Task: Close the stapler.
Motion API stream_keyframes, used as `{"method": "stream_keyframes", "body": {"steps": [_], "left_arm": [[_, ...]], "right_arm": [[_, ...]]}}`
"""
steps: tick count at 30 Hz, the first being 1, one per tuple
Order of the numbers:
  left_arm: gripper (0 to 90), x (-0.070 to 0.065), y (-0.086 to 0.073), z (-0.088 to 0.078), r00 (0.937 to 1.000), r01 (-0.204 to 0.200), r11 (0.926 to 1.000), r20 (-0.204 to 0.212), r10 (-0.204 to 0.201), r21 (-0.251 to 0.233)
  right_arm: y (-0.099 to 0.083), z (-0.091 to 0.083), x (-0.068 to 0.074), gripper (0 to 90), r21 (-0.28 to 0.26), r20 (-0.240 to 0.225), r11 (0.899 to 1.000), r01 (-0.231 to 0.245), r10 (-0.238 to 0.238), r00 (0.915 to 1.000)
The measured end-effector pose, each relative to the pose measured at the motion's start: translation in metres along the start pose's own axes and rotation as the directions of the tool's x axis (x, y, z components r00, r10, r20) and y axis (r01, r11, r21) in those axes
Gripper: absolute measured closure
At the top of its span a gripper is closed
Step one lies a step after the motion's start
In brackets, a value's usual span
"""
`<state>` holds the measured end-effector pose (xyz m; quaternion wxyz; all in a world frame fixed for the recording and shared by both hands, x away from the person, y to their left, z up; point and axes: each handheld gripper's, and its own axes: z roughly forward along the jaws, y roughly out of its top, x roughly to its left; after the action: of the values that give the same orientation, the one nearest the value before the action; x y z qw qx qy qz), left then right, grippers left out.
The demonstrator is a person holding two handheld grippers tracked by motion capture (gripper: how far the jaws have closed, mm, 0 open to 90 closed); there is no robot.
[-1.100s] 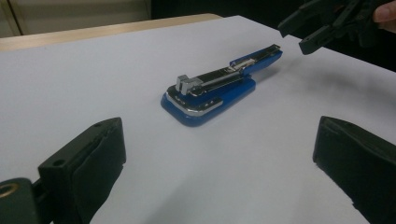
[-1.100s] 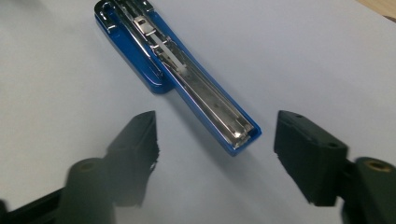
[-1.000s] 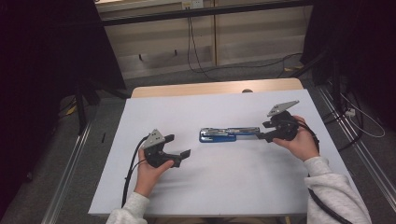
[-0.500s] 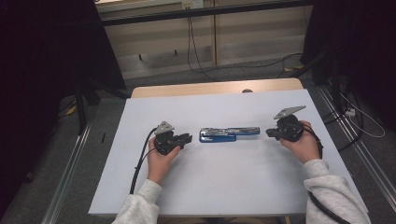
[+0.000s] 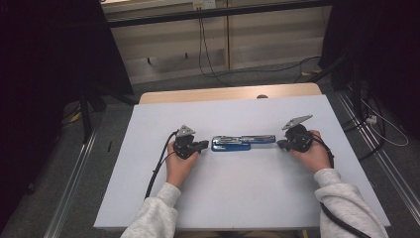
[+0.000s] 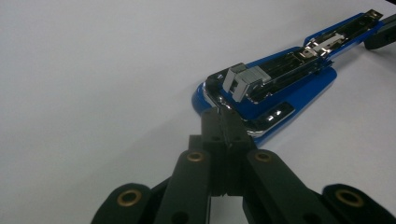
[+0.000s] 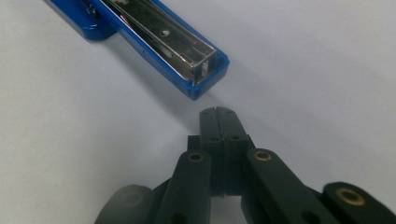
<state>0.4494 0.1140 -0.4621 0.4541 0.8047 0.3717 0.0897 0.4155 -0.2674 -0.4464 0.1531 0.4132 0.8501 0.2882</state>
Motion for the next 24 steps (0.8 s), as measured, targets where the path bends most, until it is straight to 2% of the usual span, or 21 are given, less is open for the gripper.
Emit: {"method": "stream_keyframes", "body": {"steps": [1,4,8,14,24], "left_arm": [[90.0,0.0,0.001,0.0,0.9999,-0.013,0.9999,-0.004,0.013,0.006],[90.0,-0.001,0.003,0.003,0.9999,-0.013,0.9999,-0.008,0.013,0.01],[90.0,-0.003,0.004,0.008,0.9997,-0.023,0.9989,-0.011,0.024,0.04],[89.8,-0.005,0.005,0.01,0.9981,-0.06,0.9943,-0.005,0.061,0.088],[89.8,-0.005,0.005,0.012,0.9981,-0.06,0.9936,-0.007,0.061,0.095]], "right_arm": [[0.0,0.001,0.001,90.0,0.003,0.002,1.0,0.001,-0.001,1.0],[0.002,0.003,0.001,90.0,-0.004,-0.002,1.0,-0.001,0.001,1.0],[0.004,0.005,0.002,90.0,-0.005,-0.002,1.0,0.002,-0.002,1.0],[0.006,0.006,0.004,90.0,-0.001,0.0,1.0,0.01,-0.01,1.0],[0.008,0.001,0.004,90.0,-0.023,-0.006,1.0,0.01,-0.01,0.9999]]}}
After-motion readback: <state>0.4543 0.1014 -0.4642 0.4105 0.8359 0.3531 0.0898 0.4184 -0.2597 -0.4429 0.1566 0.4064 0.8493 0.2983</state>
